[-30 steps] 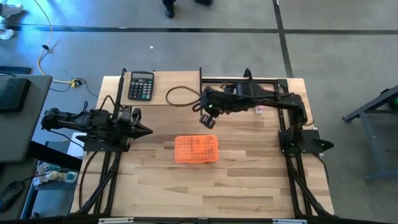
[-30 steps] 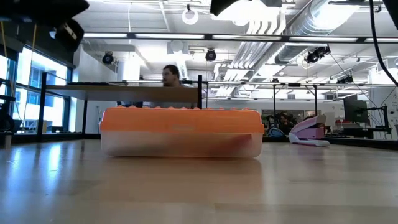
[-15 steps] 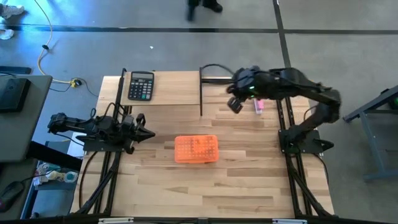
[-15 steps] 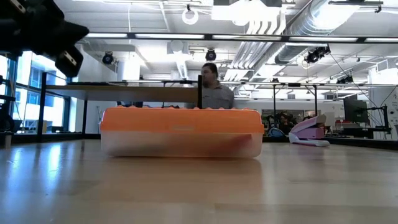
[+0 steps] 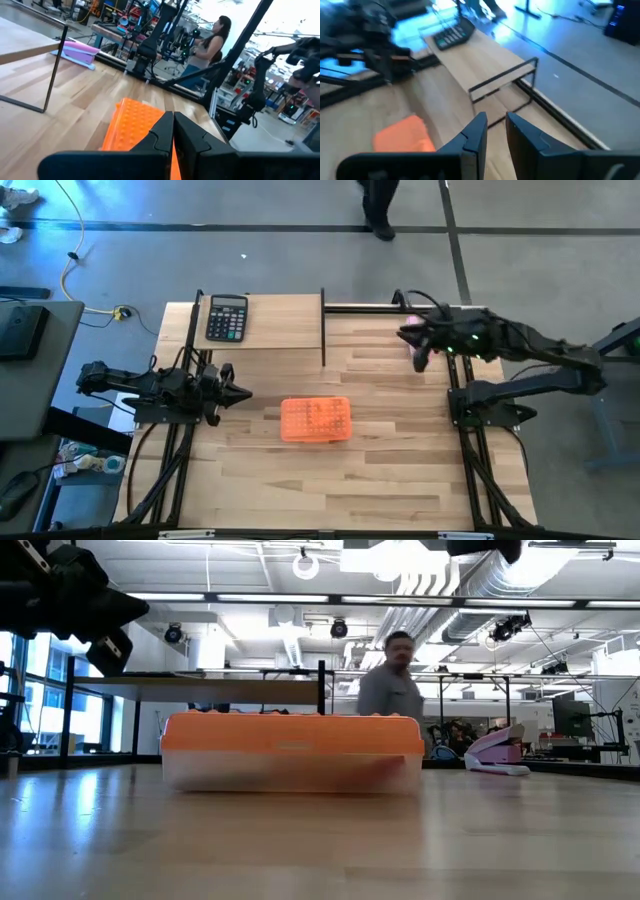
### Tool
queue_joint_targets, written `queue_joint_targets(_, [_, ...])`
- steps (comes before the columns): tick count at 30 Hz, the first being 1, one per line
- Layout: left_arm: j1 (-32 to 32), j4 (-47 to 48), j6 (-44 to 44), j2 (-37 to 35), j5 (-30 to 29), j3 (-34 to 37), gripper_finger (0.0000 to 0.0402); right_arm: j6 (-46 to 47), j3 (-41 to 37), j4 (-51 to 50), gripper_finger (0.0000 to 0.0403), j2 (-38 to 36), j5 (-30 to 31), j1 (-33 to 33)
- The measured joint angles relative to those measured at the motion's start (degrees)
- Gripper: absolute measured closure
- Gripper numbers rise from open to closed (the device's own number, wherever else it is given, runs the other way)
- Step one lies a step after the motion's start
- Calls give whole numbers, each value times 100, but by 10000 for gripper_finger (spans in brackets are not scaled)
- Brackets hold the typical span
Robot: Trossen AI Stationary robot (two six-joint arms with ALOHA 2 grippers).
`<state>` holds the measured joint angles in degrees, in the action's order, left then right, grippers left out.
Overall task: Pack school essentials
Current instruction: Return to Home Position
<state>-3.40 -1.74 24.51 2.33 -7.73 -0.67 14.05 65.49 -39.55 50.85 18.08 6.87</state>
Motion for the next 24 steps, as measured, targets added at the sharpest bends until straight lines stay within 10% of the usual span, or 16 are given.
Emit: queue_joint_targets(24, [-2, 4, 36, 0, 13, 0, 399, 50, -5127, 3489, 342, -4153, -2023, -2])
